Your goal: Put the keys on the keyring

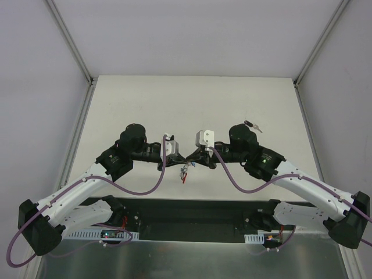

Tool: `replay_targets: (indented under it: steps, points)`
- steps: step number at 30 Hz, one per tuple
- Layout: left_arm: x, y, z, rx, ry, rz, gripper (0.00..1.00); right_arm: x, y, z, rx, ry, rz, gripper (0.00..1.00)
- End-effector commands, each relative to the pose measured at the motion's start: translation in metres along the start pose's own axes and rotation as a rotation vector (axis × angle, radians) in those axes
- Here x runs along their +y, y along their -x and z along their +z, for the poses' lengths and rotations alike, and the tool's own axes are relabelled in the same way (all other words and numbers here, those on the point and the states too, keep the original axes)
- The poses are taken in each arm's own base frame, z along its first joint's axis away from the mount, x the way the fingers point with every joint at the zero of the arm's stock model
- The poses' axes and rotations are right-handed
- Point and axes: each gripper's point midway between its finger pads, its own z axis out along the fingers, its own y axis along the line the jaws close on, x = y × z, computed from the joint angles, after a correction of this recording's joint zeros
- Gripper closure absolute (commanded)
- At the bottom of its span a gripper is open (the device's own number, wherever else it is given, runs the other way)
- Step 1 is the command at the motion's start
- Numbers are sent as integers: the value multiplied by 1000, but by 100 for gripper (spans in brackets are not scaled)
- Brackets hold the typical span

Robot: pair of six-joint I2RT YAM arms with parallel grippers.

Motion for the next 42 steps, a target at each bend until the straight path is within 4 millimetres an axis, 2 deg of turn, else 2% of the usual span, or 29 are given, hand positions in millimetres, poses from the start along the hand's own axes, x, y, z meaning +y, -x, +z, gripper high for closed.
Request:
replay_targets:
  steps: [1, 10, 20, 29, 42]
  points:
    - [-1, 21, -1, -54, -9, 52, 100, -2, 34, -3, -85, 1, -56, 99]
    - [1, 20, 0, -48, -2, 39, 100, -1, 32, -2, -76, 4, -53, 99]
    - [1, 23, -2, -54, 5, 31, 100, -5, 19, 3, -36, -11, -41, 99]
    - [6, 25, -3, -50, 40, 12, 100, -3, 19, 2, -33, -7, -42, 99]
    - [8, 35, -8, -99, 87, 24, 100, -4, 7, 8, 6, -10, -28, 99]
